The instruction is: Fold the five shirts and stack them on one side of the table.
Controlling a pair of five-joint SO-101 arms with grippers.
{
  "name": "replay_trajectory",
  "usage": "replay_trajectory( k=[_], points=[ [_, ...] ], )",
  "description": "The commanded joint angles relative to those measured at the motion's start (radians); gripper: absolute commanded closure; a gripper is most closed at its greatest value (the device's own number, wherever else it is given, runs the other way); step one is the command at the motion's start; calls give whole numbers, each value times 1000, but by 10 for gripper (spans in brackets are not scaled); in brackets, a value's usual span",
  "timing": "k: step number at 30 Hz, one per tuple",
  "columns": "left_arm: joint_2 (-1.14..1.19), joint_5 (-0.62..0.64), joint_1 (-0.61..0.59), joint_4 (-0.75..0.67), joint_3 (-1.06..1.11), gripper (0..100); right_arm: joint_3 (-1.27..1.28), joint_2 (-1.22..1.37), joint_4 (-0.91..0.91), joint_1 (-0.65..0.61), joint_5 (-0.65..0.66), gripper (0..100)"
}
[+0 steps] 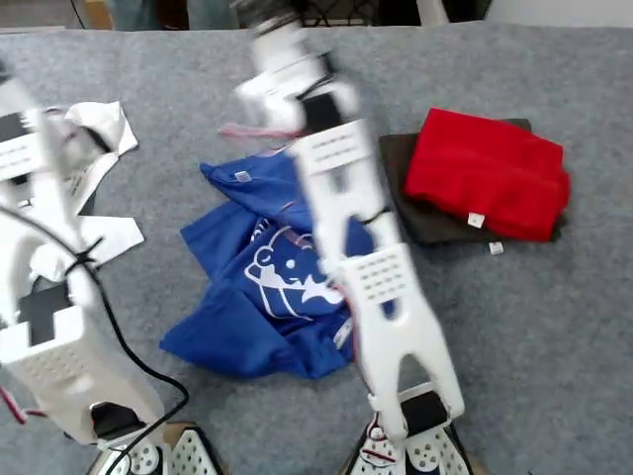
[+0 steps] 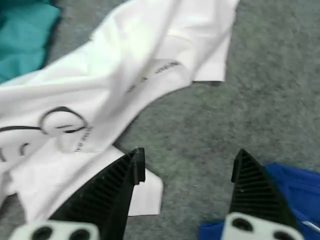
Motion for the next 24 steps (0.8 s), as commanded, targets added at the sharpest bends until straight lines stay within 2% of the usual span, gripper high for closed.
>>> replay_trajectory(
  k=[1, 6, 11, 14, 21, 24],
  points=[
    [3, 123, 128, -66, -13, 705, -50, -148, 110, 153, -14, 607],
    [21, 273, 277, -107, -13, 705, -50, -180, 264, 287, -15, 776],
    [95, 427, 315, -101, -12, 705, -50, -140, 279, 338, -15, 910],
    [160, 494, 314, -101, -38, 705, -48, -111, 262, 336, -14, 921],
    [301, 529, 323, -86, -185, 797, -51, -81, 236, 361, -8, 922],
    [356, 551, 323, -35, -255, 788, -50, -77, 209, 390, -8, 922]
  ],
)
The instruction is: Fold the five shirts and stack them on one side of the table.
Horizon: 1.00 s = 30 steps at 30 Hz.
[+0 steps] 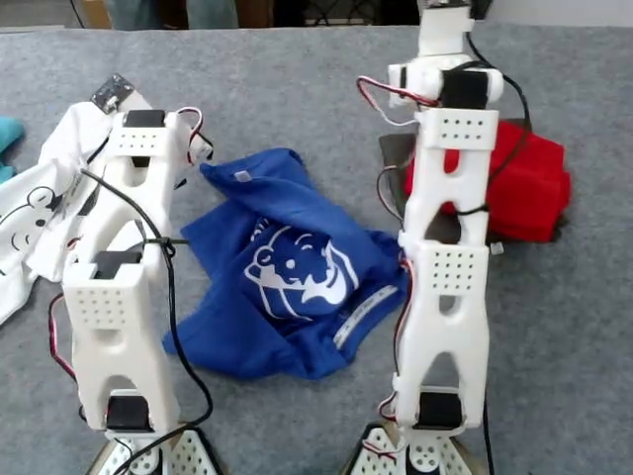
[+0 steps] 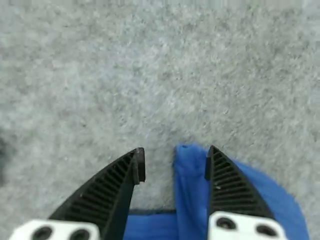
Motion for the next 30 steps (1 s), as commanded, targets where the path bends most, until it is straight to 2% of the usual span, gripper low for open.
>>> replay_trajectory(
  k=[1, 11, 20, 30],
  points=[
    [29, 21, 12, 48, -131, 787, -50, -12, -37, 38, 0, 922],
    [204, 37, 81, 198, -429, 791, -50, -12, -43, 55, 0, 923],
    [330, 69, 51, 299, -610, 791, -50, -10, -43, 55, 0, 923],
    [368, 69, 47, 399, -740, 791, -50, -13, -43, 54, -3, 923]
  ],
)
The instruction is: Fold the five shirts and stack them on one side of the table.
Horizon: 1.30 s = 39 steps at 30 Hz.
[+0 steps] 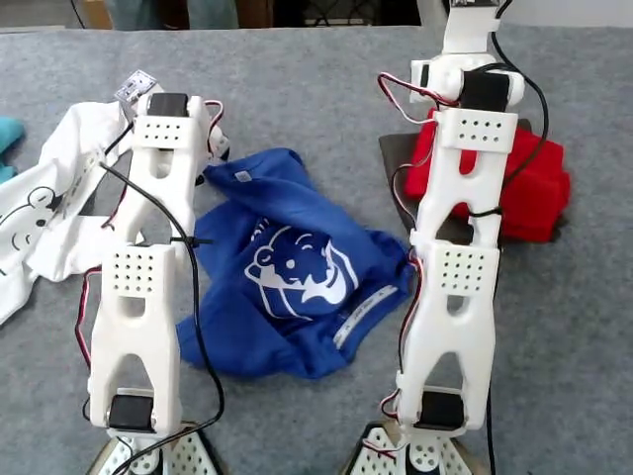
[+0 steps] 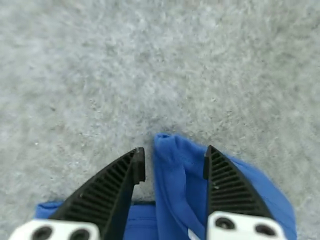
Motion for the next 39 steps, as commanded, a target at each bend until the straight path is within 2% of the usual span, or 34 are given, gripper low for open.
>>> replay_trajectory(
  k=[1, 6, 11, 30, 36, 39],
  points=[
    [-17, 11, -10, 18, -62, 791, -50, -13, -15, 12, -5, 923],
    [-17, 11, -5, 15, -53, 795, -50, -13, -14, 12, -5, 923],
    [-15, 8, -10, 11, -53, 852, -50, -13, -14, 12, -6, 923],
    [71, 6, -10, 18, -116, 858, -50, -15, -12, 12, -5, 923],
    [80, -43, -7, -14, -107, 956, -50, -15, -9, 12, -3, 923],
    [112, -52, -8, -29, -117, 971, -50, -15, -9, 11, -3, 923]
  ],
)
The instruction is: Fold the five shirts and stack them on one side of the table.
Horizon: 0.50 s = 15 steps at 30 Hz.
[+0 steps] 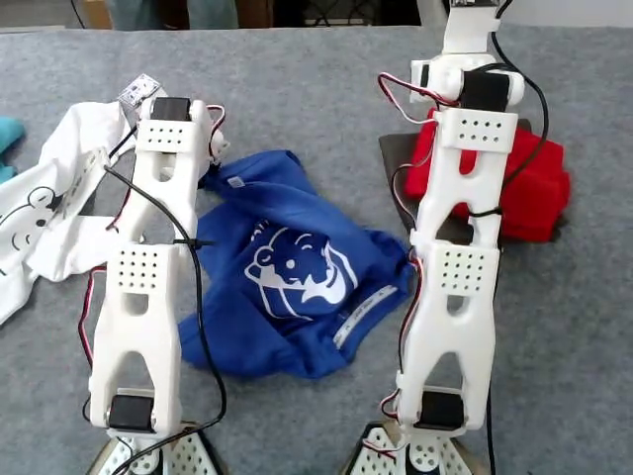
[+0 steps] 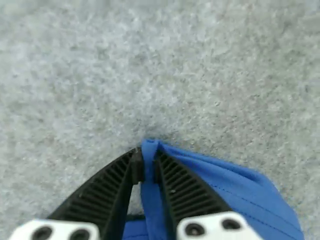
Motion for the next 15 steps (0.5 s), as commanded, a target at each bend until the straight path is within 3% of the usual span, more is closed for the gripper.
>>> replay_trajectory(
  k=[1, 5, 10, 15],
  points=[
    [8, -17, -7, -15, -39, 971, -50, -15, -9, 11, -3, 923],
    [8, -51, -12, 11, -125, 972, -51, -31, -8, 11, -6, 923],
    [-43, -209, -42, 106, -512, 972, -45, -159, 92, 3, -11, 920],
    [-279, -292, -209, 169, -495, 972, -42, -228, 213, -83, -9, 922]
  ],
)
